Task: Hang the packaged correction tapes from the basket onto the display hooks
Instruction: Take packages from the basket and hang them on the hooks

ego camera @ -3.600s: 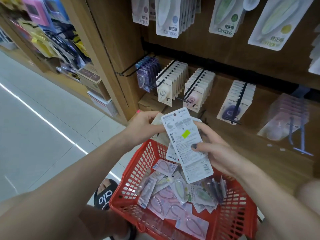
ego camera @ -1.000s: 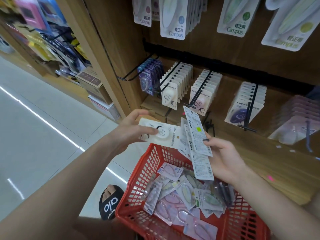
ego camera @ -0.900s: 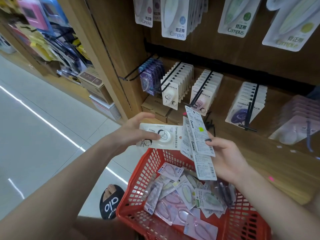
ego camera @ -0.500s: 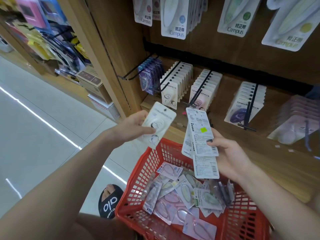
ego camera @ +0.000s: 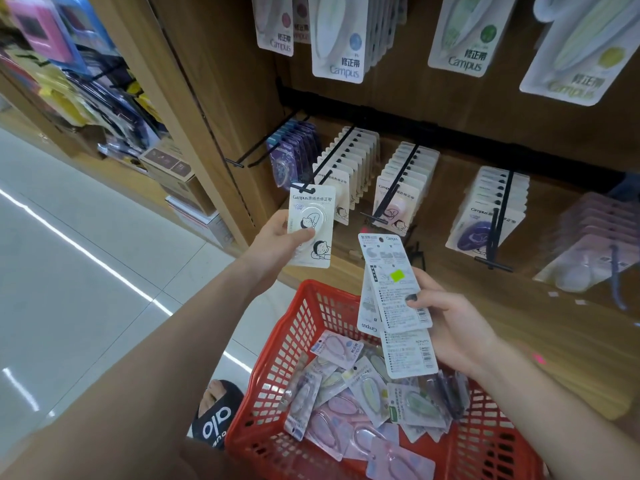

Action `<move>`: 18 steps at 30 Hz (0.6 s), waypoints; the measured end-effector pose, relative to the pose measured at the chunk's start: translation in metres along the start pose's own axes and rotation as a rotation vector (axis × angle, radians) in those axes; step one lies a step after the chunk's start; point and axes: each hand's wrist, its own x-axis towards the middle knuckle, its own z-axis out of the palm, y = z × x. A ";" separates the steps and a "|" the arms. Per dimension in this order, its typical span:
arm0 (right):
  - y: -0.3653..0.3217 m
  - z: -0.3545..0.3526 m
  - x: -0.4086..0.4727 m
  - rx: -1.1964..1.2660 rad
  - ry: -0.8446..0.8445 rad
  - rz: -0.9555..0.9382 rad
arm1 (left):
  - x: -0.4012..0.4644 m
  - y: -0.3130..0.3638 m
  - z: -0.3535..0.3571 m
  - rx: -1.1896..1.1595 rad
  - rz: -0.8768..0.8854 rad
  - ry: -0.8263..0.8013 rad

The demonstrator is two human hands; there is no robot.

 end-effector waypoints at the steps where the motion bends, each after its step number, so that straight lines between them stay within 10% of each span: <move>1: 0.001 0.000 0.000 0.006 0.003 0.004 | 0.001 0.000 0.001 0.003 0.002 0.011; 18: -0.001 0.000 0.005 0.015 0.029 0.011 | 0.059 0.008 0.039 0.416 0.052 0.081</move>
